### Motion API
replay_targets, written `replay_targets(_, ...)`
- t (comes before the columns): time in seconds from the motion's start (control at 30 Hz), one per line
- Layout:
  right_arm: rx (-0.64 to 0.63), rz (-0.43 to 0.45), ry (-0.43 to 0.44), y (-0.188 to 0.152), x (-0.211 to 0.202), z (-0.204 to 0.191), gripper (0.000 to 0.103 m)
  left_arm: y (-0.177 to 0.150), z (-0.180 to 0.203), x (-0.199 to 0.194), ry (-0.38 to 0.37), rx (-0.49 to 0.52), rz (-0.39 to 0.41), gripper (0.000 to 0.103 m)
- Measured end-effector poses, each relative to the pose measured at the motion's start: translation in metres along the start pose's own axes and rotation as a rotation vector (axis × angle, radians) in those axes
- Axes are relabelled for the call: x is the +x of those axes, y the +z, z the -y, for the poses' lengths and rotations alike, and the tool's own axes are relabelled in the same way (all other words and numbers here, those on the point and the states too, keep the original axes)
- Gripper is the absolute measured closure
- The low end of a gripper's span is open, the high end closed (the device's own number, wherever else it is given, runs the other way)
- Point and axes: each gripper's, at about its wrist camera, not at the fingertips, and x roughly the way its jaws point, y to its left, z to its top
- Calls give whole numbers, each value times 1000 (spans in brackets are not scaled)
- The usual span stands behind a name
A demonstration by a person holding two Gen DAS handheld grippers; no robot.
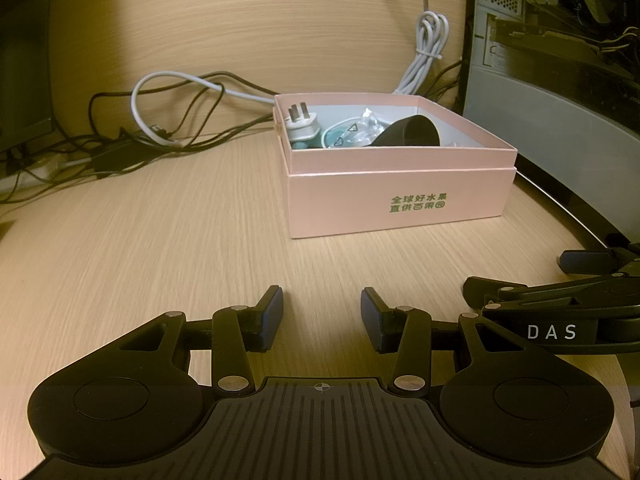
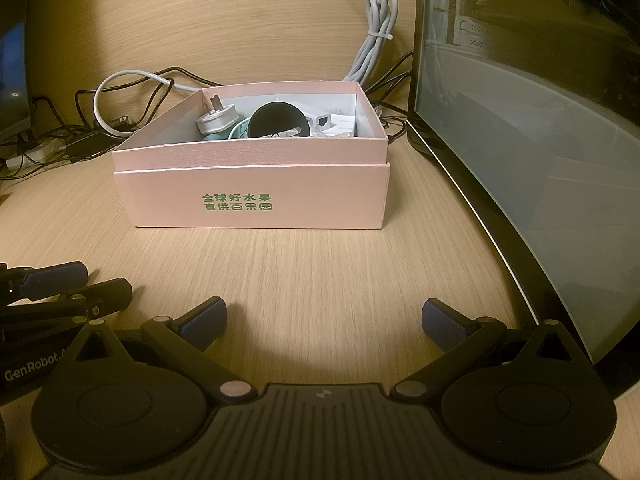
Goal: Organize rigid objects
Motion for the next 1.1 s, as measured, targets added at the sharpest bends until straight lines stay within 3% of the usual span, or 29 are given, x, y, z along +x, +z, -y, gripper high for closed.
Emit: replay_targets(1.1, 0, -1, 0, 0, 0, 0, 0, 0, 2, 1, 14, -7, 1, 56)
